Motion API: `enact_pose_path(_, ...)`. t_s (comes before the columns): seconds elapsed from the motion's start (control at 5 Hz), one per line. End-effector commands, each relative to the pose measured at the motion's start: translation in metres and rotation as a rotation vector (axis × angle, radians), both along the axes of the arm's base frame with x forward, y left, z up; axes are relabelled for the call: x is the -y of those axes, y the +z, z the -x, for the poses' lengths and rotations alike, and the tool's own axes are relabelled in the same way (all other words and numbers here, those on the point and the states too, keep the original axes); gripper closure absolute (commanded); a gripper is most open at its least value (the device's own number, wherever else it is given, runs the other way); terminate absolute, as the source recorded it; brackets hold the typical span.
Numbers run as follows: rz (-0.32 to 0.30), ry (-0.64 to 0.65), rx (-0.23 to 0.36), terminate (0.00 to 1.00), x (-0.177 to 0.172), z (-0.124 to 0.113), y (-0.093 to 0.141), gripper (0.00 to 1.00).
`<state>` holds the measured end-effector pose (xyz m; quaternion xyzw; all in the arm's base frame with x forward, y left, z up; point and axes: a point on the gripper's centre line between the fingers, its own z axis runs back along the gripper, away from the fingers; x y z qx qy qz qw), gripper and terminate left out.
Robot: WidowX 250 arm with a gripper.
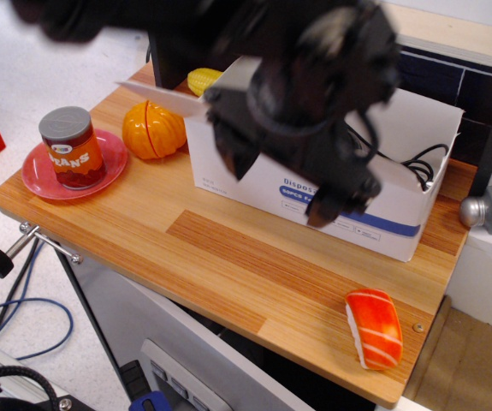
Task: Close white1fbox flap
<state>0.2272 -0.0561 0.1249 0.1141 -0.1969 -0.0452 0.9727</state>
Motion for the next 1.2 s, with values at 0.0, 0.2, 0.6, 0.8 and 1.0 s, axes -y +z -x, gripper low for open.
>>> enact_pose_path(0.0,-0.022,-0.033,-0.026,0.0,0.003,-0.033,0.044,0.0)
enact_pose_path(0.2,-0.029,-0.07,-0.028,0.0,-0.001,-0.055,0.048,0.0)
enact_pose_path(0.6,-0.024,-0.136,0.024,0.0,-0.002,-0.094,0.037,0.0)
enact_pose_path(0.8,-0.006,-0.149,0.058,0.0,-0.003,-0.11,0.024,0.0)
enact_pose_path(1.0,0.032,-0.159,0.066,0.0,-0.004,-0.117,0.005,0.0)
